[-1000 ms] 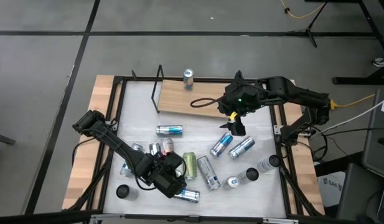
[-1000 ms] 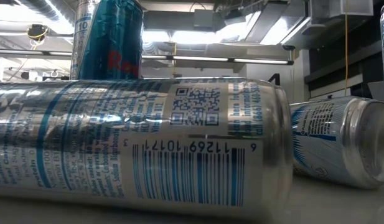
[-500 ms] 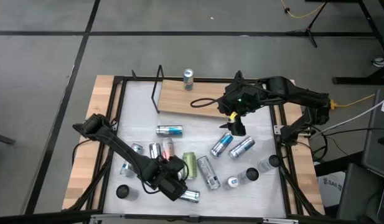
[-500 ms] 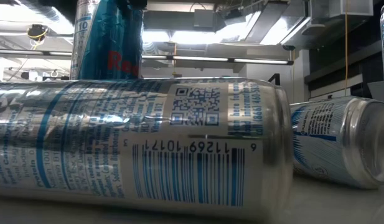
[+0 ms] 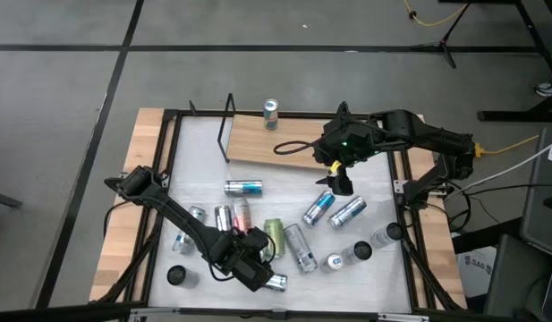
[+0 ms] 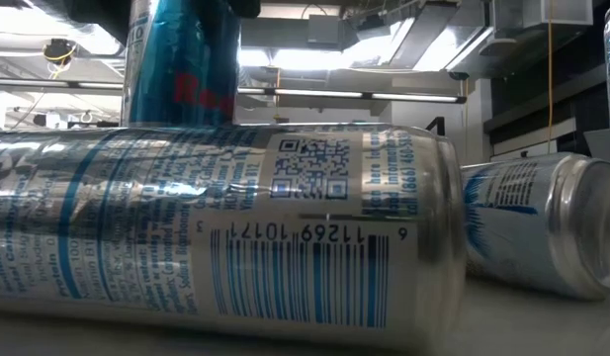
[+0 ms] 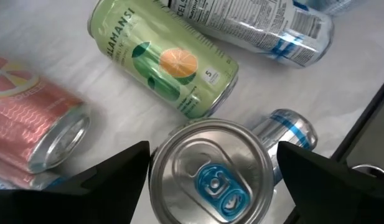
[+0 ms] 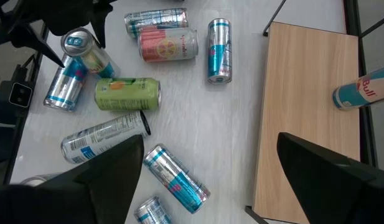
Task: Place canned beverage on shelf
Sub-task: Put the blue soda can on the shelf
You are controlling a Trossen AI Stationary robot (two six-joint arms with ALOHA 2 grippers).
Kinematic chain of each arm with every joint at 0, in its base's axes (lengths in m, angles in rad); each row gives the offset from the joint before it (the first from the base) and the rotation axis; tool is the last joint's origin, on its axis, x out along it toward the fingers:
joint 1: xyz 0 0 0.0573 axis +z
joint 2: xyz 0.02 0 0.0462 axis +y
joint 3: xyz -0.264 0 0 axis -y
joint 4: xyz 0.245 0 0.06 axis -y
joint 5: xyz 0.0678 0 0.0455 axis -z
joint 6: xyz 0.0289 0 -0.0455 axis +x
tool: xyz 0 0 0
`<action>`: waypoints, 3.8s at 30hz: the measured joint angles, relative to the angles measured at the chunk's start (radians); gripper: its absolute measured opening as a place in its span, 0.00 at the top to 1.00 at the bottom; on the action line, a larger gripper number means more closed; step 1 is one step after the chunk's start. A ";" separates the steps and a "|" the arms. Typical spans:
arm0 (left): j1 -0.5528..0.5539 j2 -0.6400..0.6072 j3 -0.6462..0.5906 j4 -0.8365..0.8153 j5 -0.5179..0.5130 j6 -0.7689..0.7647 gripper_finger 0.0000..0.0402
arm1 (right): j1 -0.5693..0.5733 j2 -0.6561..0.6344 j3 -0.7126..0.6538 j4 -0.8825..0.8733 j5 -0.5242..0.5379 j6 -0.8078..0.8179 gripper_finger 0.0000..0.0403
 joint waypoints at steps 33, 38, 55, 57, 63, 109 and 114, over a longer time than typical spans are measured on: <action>0.002 0.000 0.000 -0.068 0.032 -0.240 0.41 | 0.000 0.000 0.000 0.000 0.000 0.000 0.11; 0.003 0.000 0.000 -0.068 0.009 -0.184 0.44 | 0.000 0.000 0.000 0.000 0.000 0.000 0.11; 0.121 -0.027 0.115 -0.197 0.038 0.235 0.44 | 0.000 0.000 0.000 0.000 0.000 0.000 0.11; 0.143 -0.035 0.143 -0.217 0.037 0.295 0.44 | 0.000 0.000 0.000 0.000 0.000 0.000 0.11; 0.208 -0.089 0.183 -0.245 0.022 0.450 0.43 | 0.000 0.000 0.000 -0.003 0.000 0.000 0.11; 1.332 -0.212 0.189 -0.224 0.528 1.905 0.43 | -0.225 -0.021 0.000 0.156 -0.061 -0.052 0.11; 1.386 -0.159 0.189 -0.215 0.539 1.978 0.43 | -0.225 -0.011 0.000 0.216 -0.061 -0.052 0.11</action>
